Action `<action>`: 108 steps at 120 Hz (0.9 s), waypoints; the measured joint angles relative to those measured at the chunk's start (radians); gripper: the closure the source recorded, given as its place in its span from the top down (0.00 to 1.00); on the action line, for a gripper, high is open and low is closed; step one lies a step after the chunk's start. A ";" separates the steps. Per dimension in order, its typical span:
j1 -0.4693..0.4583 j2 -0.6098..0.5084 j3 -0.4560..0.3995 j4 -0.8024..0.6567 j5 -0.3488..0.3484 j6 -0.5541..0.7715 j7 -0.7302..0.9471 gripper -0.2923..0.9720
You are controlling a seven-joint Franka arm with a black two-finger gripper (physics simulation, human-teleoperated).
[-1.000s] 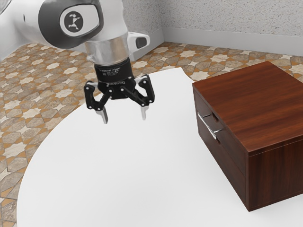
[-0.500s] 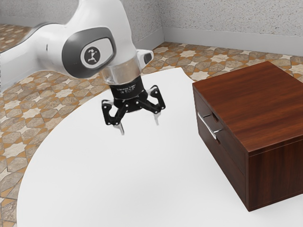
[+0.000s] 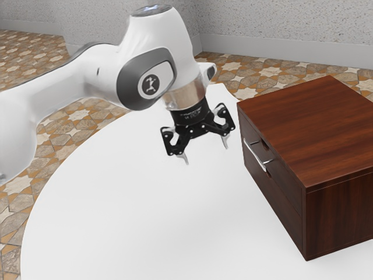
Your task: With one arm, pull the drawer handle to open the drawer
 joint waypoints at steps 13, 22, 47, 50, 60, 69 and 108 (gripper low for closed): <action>-0.008 0.032 -0.004 0.034 -0.011 -0.009 -0.011 0.77; -0.017 0.051 -0.004 0.053 -0.016 -0.015 -0.018 0.77; -0.030 0.085 -0.004 0.087 -0.022 -0.027 -0.032 0.77; -0.032 0.089 -0.005 0.091 -0.022 -0.027 -0.033 0.77; -0.036 0.097 -0.005 0.104 -0.024 -0.029 -0.036 0.77; -0.037 0.106 -0.006 0.112 -0.032 -0.030 -0.039 0.77; -0.042 0.120 -0.036 0.134 -0.045 -0.025 -0.039 0.77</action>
